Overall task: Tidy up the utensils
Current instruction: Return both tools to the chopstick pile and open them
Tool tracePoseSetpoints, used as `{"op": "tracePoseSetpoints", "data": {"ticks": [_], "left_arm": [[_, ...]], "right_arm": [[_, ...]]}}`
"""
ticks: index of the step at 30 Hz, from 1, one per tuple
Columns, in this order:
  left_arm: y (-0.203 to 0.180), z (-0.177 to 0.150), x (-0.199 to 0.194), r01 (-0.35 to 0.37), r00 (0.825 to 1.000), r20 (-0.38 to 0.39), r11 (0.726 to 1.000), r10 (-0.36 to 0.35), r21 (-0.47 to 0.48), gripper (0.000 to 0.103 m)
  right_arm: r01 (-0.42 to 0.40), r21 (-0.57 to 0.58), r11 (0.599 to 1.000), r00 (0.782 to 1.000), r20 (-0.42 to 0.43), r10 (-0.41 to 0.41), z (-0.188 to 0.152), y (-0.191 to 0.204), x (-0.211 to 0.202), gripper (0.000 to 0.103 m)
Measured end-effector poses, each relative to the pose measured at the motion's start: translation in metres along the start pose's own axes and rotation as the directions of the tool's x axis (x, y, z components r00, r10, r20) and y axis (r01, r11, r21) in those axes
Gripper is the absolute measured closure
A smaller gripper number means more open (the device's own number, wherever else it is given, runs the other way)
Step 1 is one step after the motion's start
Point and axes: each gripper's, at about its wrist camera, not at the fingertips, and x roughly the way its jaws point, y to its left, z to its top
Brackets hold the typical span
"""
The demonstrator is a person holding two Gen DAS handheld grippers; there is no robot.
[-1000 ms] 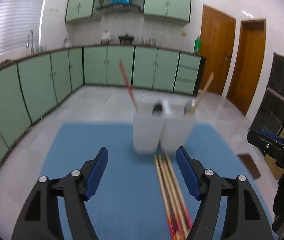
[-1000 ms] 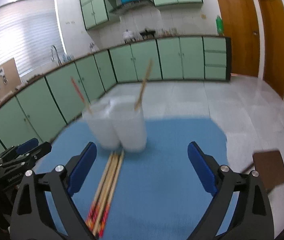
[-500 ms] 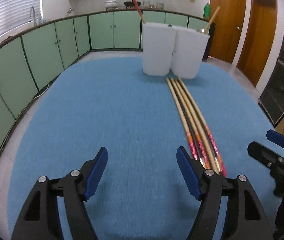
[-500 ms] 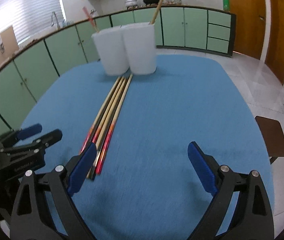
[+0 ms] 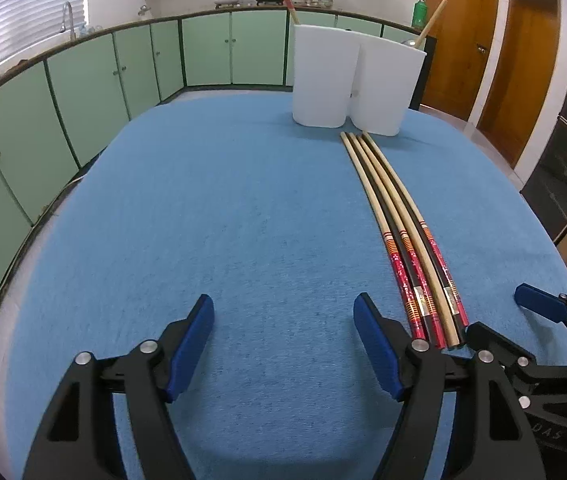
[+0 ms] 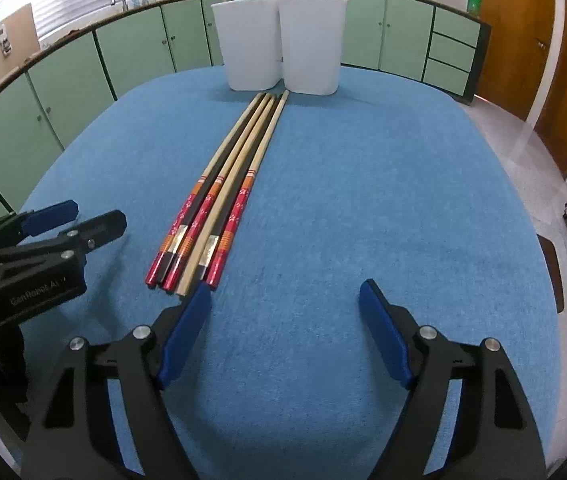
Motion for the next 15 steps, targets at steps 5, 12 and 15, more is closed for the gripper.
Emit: {"op": "tracePoseSetpoints", "data": {"ticks": [5, 12, 15], "left_arm": [[0.005, -0.003, -0.001, -0.001, 1.000, -0.007, 1.000, 0.001, -0.008, 0.032], [0.007, -0.003, -0.001, -0.002, 1.000, -0.010, 1.000, 0.002, -0.015, 0.032], [0.007, -0.004, -0.002, -0.004, 1.000, -0.012, 1.000, 0.004, -0.012, 0.032]], "right_arm": [[-0.001, -0.013, 1.000, 1.000, -0.005, 0.001, 0.003, 0.006, -0.001, 0.028], [-0.004, -0.003, 1.000, 1.000, 0.003, 0.004, 0.008, 0.009, 0.001, 0.040], [-0.008, -0.007, 1.000, 1.000, 0.007, 0.008, 0.008, 0.012, 0.001, 0.048]]}}
